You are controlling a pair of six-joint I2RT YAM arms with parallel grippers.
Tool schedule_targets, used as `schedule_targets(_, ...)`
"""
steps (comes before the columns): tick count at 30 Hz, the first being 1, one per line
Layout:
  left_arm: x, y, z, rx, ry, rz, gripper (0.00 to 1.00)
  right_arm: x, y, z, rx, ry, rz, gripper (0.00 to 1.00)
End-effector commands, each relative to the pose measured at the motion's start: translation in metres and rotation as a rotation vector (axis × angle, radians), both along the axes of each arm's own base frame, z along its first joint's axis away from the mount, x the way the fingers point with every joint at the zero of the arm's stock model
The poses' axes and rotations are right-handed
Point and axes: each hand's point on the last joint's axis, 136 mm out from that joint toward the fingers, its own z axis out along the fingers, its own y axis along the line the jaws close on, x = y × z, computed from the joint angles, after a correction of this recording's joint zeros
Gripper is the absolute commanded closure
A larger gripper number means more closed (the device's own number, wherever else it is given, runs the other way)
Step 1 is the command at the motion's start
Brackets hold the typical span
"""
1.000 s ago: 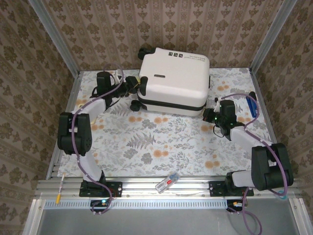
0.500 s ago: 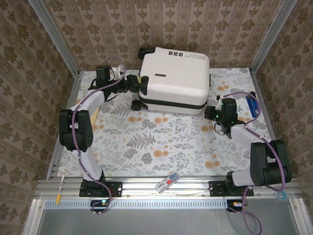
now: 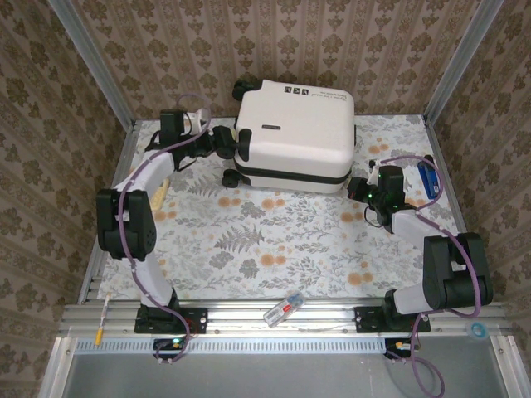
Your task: Pack the luggage
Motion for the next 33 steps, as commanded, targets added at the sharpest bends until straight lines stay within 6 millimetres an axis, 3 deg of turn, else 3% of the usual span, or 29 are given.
schedule_targets(1, -0.006, 0.029, 0.004, 0.065, -0.006, 0.090, 0.24, 0.012, -0.007, 0.035, 0.000, -0.130, -0.025, 1.00)
schedule_targets(10, -0.030, 0.027, 0.030, 0.069, -0.064, 0.130, 0.20, 0.015, -0.002, 0.038, 0.003, -0.136, -0.012, 1.00)
schedule_targets(17, -0.052, -0.014, 0.052, 0.215, -0.154, 0.107, 0.17, 0.015, 0.001, 0.039, 0.002, -0.136, -0.003, 1.00)
schedule_targets(20, -0.056, -0.023, 0.054, 0.199, -0.161, 0.164, 0.17, 0.014, 0.002, 0.037, -0.001, -0.131, -0.001, 1.00)
schedule_targets(26, -0.051, -0.021, 0.053, -0.006, -0.147, 0.288, 0.15, 0.012, 0.002, 0.033, -0.009, -0.121, -0.001, 1.00)
schedule_targets(33, -0.036, -0.025, 0.046, -0.137, -0.101, 0.308, 0.16, 0.011, 0.001, 0.034, -0.010, -0.124, -0.003, 1.00)
